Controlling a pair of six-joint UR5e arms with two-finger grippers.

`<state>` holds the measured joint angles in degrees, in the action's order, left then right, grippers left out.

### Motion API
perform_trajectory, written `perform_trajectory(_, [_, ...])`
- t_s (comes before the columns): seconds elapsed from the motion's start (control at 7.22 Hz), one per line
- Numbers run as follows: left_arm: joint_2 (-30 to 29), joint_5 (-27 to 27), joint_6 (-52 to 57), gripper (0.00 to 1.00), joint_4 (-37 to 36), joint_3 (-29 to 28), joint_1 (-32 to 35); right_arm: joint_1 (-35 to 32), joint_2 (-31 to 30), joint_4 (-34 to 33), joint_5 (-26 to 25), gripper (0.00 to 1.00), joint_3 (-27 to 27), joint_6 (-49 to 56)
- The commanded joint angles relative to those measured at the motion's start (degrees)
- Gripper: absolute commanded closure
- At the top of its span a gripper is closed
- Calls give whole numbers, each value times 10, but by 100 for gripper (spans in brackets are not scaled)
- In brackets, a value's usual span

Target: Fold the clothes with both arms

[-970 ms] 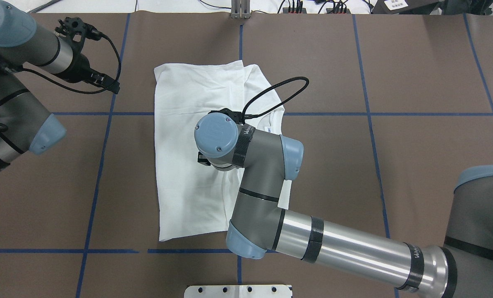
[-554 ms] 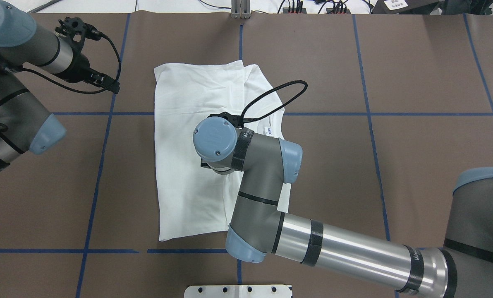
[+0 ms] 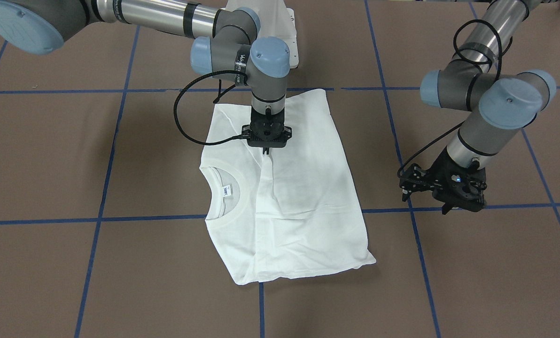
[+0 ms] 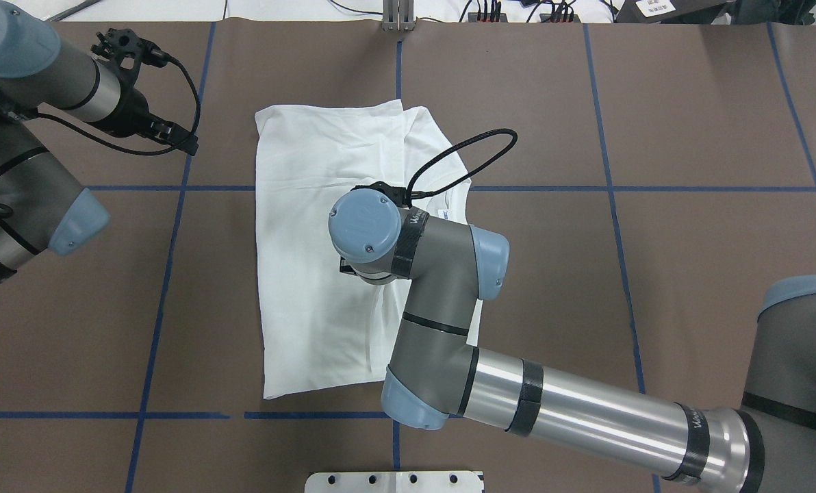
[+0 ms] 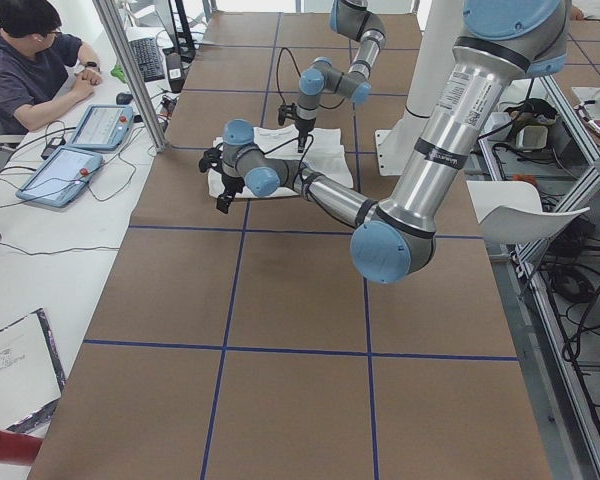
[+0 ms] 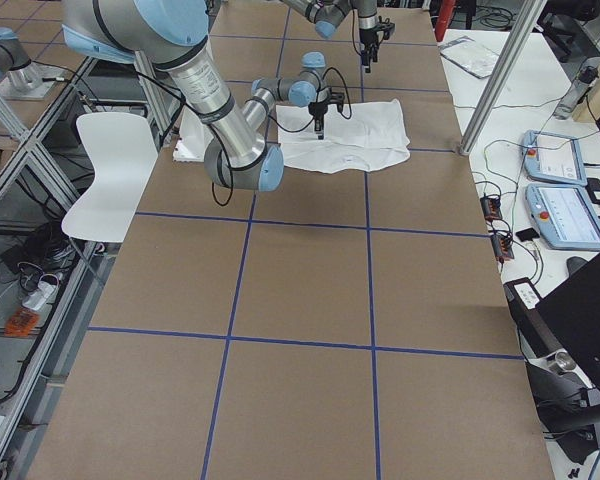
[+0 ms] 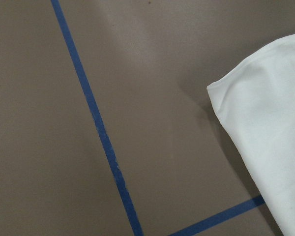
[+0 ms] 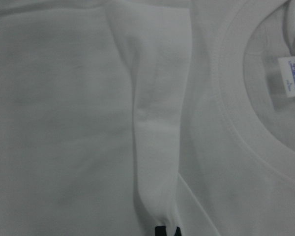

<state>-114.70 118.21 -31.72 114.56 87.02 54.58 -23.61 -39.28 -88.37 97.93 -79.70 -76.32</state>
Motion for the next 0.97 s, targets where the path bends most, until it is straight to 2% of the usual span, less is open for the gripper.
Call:
perform_trajectory(0.0, [0, 0, 0, 0, 0, 0, -1, -9, -54, -14, 0, 93, -56, 32])
perform_trajectory(0.14, [0, 0, 0, 0, 0, 0, -1, -10, -86, -14, -1, 90, -84, 43])
perform_trajectory(0.28, [0, 0, -1, 0, 1, 0, -1, -10, -94, -15, -1, 60, -88, 43])
perform_trajectory(0.42, [0, 0, -7, 0, 1, 0, -1, -10, -104, -15, -4, 36, -92, 43])
perform_trajectory(0.55, [0, 0, -8, 0, 1, 0, -1, -8, -122, -15, -16, 6, -109, 43])
perform_trajectory(0.69, [0, 0, -9, 0, 1, 0, -1, -8, -126, -15, -17, 0, -120, 43])
perform_trajectory(0.83, [-1, 0, -10, 0, 1, 0, -1, -7, -117, -15, -14, 0, -120, 43])
